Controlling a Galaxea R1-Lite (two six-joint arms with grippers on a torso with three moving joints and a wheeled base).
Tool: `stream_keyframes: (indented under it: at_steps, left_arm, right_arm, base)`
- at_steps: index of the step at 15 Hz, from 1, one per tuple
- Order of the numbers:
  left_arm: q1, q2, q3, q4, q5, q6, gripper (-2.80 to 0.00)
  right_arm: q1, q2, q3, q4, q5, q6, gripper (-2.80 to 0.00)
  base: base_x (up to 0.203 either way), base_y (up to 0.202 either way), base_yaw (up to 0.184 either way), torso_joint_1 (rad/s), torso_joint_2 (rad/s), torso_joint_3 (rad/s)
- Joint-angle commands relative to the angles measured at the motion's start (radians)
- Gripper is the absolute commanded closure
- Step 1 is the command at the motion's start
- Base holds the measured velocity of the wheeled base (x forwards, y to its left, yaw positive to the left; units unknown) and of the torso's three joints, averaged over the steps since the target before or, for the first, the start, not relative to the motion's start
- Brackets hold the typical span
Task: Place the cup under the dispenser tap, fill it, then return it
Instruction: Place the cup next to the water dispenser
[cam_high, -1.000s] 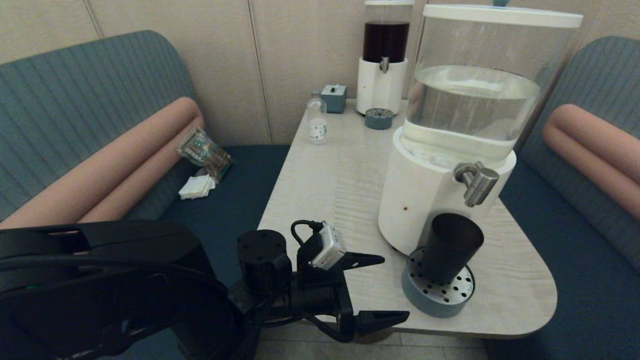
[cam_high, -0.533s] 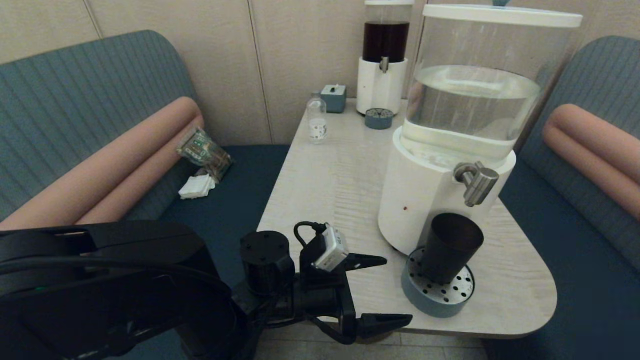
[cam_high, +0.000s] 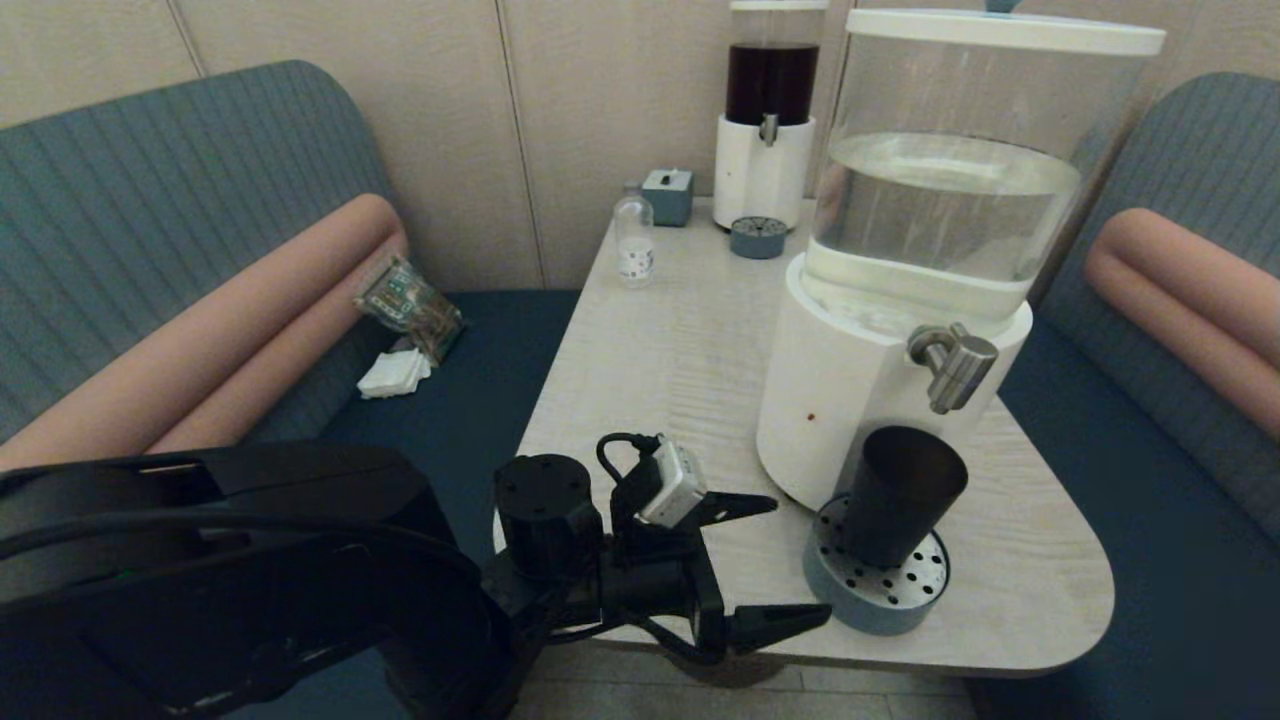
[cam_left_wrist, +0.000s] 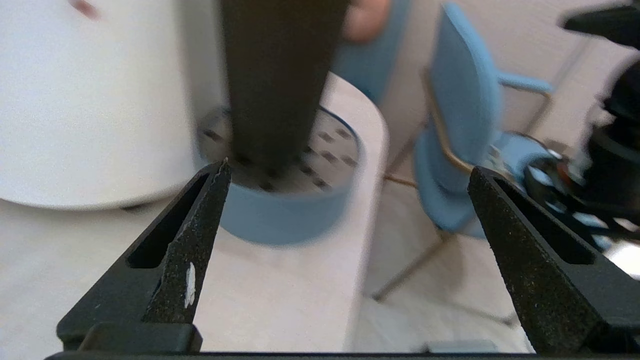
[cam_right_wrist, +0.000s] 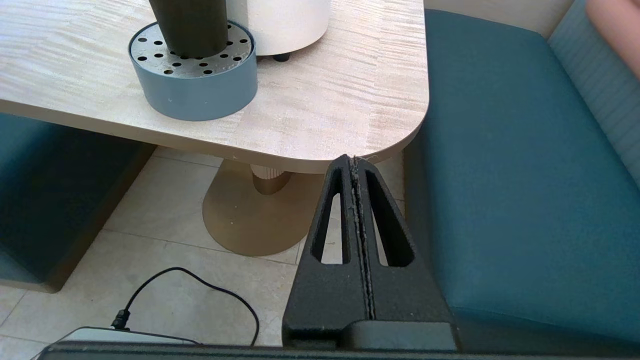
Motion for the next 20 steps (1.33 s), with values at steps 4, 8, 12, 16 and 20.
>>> stream_keyframes:
  at_steps: [4, 8, 12, 16, 20]
  left_arm:
    - [0.001, 0.087, -0.104, -0.008, 0.012, -0.002, -2.80]
    - [-0.002, 0.145, -0.177, -0.008, 0.044, -0.008, -2.80]
    - [-0.002, 0.175, -0.248, -0.008, 0.022, -0.012, -2.80]
    - [-0.005, 0.205, -0.295, -0.008, 0.013, -0.011, -2.80]
    - [-0.008, 0.239, -0.349, -0.008, 0.011, -0.009, -2.80]
  right_arm:
    - [0.000, -0.001, 0.000, 0.000, 0.001, -0.001, 0.00]
    - [0.000, -0.001, 0.000, 0.000, 0.001, -0.001, 0.00]
    - [0.000, -0.001, 0.000, 0.000, 0.001, -0.001, 0.00]
    - [0.000, -0.001, 0.000, 0.000, 0.001, -0.001, 0.00]
    - [0.000, -0.001, 0.000, 0.000, 0.001, -0.001, 0.00]
  base:
    - [0.000, 0.000, 0.000, 0.000, 0.00, 0.000]
    - [0.000, 0.000, 0.000, 0.000, 0.00, 0.000]
    - [0.000, 0.000, 0.000, 0.000, 0.00, 0.000]
    - [0.000, 0.000, 0.000, 0.000, 0.00, 0.000]
    - [0.000, 0.000, 0.000, 0.000, 0.00, 0.000]
